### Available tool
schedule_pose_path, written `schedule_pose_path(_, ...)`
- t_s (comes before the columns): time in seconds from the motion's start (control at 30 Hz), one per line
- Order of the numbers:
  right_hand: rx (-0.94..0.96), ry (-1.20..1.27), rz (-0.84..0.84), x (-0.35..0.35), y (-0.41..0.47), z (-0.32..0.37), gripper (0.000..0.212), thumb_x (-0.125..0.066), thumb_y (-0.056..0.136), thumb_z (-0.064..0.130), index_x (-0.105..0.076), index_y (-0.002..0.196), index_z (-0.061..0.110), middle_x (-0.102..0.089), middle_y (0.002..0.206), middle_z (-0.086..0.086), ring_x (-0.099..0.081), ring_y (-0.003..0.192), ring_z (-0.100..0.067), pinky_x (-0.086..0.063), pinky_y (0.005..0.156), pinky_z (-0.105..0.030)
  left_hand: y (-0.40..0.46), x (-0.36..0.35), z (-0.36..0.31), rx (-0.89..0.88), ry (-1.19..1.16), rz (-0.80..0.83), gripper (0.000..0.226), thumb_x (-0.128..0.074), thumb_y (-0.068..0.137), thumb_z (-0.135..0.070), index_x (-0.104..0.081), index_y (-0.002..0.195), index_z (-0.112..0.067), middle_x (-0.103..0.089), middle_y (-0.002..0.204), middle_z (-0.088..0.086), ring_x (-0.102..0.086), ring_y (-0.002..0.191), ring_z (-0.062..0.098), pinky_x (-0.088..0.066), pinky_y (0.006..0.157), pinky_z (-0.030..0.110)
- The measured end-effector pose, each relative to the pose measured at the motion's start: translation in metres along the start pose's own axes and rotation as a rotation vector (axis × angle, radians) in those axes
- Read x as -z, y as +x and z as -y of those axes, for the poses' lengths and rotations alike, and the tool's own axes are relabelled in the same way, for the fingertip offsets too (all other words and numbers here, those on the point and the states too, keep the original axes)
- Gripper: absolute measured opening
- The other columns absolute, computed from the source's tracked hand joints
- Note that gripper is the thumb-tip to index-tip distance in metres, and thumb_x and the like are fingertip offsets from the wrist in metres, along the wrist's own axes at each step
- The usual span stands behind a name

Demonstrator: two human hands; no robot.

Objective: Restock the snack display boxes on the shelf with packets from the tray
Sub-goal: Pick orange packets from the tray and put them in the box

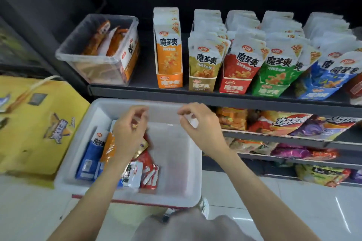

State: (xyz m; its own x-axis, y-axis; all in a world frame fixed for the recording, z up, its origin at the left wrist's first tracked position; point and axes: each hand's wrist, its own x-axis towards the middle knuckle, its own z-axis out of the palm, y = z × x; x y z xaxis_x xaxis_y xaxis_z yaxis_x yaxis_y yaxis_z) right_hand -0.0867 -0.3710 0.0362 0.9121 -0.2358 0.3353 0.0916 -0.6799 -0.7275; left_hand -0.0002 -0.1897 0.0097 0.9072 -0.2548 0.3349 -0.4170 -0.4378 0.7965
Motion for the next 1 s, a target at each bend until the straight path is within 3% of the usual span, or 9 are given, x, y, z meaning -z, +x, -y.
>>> schedule_pose_path(0.1,0.019,-0.049,0.227,-0.052,0.005,-0.008,0.015,-0.061,0.088,0.014,-0.066,0.102,0.015,-0.064,0.106,0.001,-0.054,0.105,-0.016,-0.041,0.091,-0.028,-0.009,0.03,0.062,0.11,0.378,0.186,0.031,-0.067,0.082,-0.023,-0.064,0.112,-0.017,-0.064,0.108,0.005,-0.058,0.1,0.024,-0.041,0.089,0.034)
schedule_pose_path(0.2,0.052,-0.164,0.402,-0.099,0.013,-0.014,0.024,-0.057,0.088,0.015,-0.064,0.111,0.012,-0.062,0.116,-0.006,-0.052,0.114,-0.026,-0.04,0.098,-0.037,-0.013,0.042,0.093,0.228,0.591,0.339,0.06,-0.066,0.075,-0.044,-0.059,0.123,-0.009,-0.058,0.118,0.02,-0.052,0.111,0.039,-0.036,0.099,0.047)
schedule_pose_path(0.3,0.032,-0.264,0.553,-0.139,0.02,-0.019,0.036,-0.052,0.094,0.022,-0.055,0.128,0.012,-0.056,0.128,-0.008,-0.049,0.12,-0.027,-0.037,0.103,-0.038,-0.015,0.042,0.11,0.296,0.73,0.5,0.075,-0.068,0.077,-0.053,-0.044,0.135,-0.011,-0.044,0.139,0.016,-0.033,0.133,0.035,-0.018,0.113,0.045)
schedule_pose_path(0.5,-0.099,-0.32,0.721,-0.184,0.023,-0.021,0.067,-0.057,0.092,0.039,-0.027,0.149,0.018,-0.04,0.147,-0.008,-0.035,0.132,-0.029,-0.03,0.108,-0.039,-0.009,0.038,0.117,0.298,0.593,0.548,0.072,-0.074,0.074,-0.037,-0.043,0.135,-0.015,-0.052,0.129,0.009,-0.048,0.12,0.025,-0.04,0.097,0.033)
schedule_pose_path(0.6,-0.174,-0.277,0.625,-0.184,0.027,-0.022,0.061,-0.064,0.087,0.037,-0.043,0.139,0.014,-0.053,0.13,-0.009,-0.044,0.122,-0.027,-0.034,0.099,-0.033,-0.005,0.044,0.113,0.239,0.542,0.582,0.066,-0.074,0.077,-0.034,-0.045,0.135,-0.02,-0.063,0.117,0.003,-0.058,0.109,0.022,-0.043,0.089,0.029)
schedule_pose_path(0.7,-0.293,0.0,0.494,-0.163,0.032,-0.022,0.034,-0.072,0.082,0.028,-0.065,0.109,0.009,-0.062,0.1,-0.004,-0.056,0.094,-0.021,-0.035,0.072,-0.025,0.0,0.054,0.099,0.217,0.391,0.507,0.052,-0.076,0.078,-0.031,-0.057,0.126,-0.023,-0.069,0.105,0.0,-0.064,0.092,0.015,-0.048,0.083,0.028)
schedule_pose_path(0.8,-0.305,0.186,0.44,-0.13,0.031,-0.016,0.022,-0.072,0.084,0.023,-0.066,0.1,0.01,-0.063,0.092,-0.001,-0.057,0.081,-0.017,-0.043,0.071,-0.03,0.008,0.058,0.078,0.217,0.242,0.465,0.035,-0.075,0.078,-0.031,-0.067,0.111,-0.022,-0.071,0.098,-0.005,-0.065,0.084,0.008,-0.051,0.079,0.025)
schedule_pose_path(0.9,-0.276,0.21,0.378,-0.096,0.034,-0.006,0.019,-0.068,0.087,0.026,-0.063,0.097,0.011,-0.066,0.086,-0.001,-0.064,0.076,-0.023,-0.055,0.069,-0.044,0.016,0.055,0.051,0.129,0.151,0.484,0.026,-0.074,0.08,-0.029,-0.069,0.104,-0.024,-0.069,0.091,-0.014,-0.064,0.08,-0.002,-0.053,0.078,0.026)
schedule_pose_path(1.0,-0.159,0.099,0.156,-0.048,0.046,0.011,0.018,-0.067,0.088,0.027,-0.063,0.099,0.013,-0.066,0.087,0.001,-0.065,0.074,-0.021,-0.056,0.064,-0.04,0.033,0.053,0.02,0.038,-0.005,0.256,0.028,-0.069,0.084,-0.023,-0.065,0.111,-0.025,-0.067,0.098,-0.017,-0.061,0.092,-0.004,-0.049,0.084,0.016)
